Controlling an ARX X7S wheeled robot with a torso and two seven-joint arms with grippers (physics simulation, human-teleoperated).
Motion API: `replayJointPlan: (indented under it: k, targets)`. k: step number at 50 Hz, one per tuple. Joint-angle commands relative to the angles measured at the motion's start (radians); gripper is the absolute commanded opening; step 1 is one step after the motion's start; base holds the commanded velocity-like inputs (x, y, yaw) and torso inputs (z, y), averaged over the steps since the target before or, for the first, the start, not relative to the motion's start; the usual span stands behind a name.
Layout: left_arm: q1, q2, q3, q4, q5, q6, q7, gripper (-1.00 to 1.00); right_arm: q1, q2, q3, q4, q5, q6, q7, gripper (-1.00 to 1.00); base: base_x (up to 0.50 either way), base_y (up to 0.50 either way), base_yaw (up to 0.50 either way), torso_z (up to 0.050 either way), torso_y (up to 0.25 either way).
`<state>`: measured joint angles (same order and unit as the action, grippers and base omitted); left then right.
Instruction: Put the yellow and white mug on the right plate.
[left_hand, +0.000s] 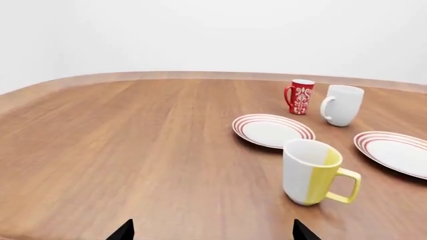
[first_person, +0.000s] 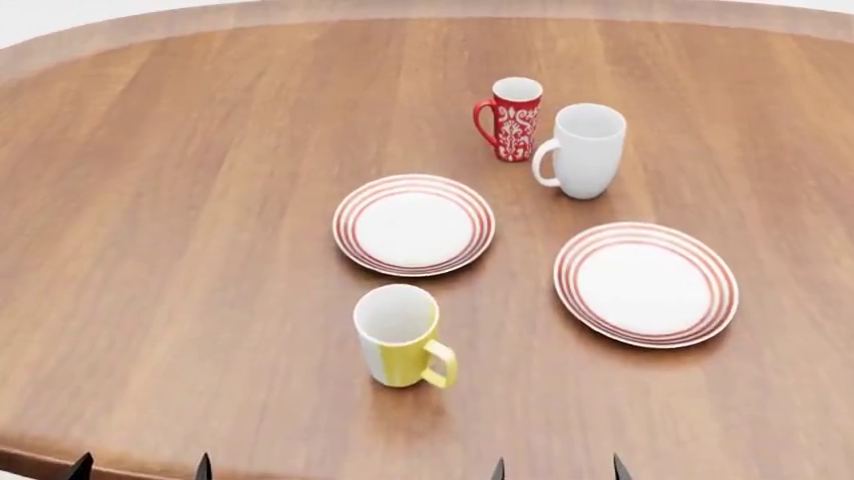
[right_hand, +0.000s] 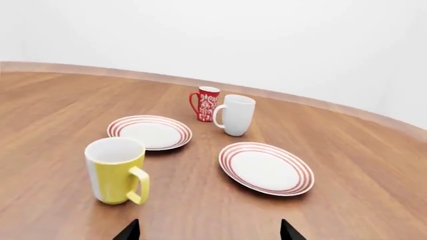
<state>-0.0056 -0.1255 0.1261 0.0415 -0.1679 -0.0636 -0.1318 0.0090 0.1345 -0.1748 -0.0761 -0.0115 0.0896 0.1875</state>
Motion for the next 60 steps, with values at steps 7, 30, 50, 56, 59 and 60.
replayJointPlan:
  k: [7, 30, 50, 56, 59, 60]
  targets:
    - [-0.005, -0.012, 0.016, -0.013, -0.009, 0.011, -0.014, 1.00, -0.005, 0.022, -0.020, -0.004, 0.016, -0.012, -0.005, 1.00, 0.42, 0.00, 0.00, 0.000, 0.000]
    - [-0.003, -0.027, 0.036, -0.005, -0.021, 0.012, -0.029, 1.00, -0.005, 0.038, -0.043, -0.011, 0.024, -0.007, 0.001, 1.00, 0.50, 0.00, 0.00, 0.000, 0.000]
    - [-0.006, -0.038, 0.049, -0.013, -0.031, 0.019, -0.039, 1.00, -0.001, 0.044, -0.047, -0.008, 0.033, -0.011, 0.022, 1.00, 0.50, 0.00, 0.00, 0.000, 0.000]
    - [-0.008, -0.041, 0.052, -0.017, -0.035, 0.020, -0.041, 1.00, 0.003, 0.043, -0.032, -0.011, 0.046, -0.015, 0.038, 1.00, 0.14, 0.00, 0.00, 0.000, 0.003]
    - [-0.009, -0.042, 0.054, -0.016, -0.038, 0.020, -0.042, 1.00, 0.003, 0.046, -0.030, -0.017, 0.050, -0.013, 0.039, 1.00, 0.00, 0.00, 0.00, 0.000, 0.000]
    - [-0.009, -0.043, 0.054, -0.017, -0.037, 0.020, -0.043, 1.00, 0.002, 0.047, -0.030, -0.019, 0.051, -0.011, 0.040, 1.00, 0.00, 0.00, 0.00, 0.000, 0.000]
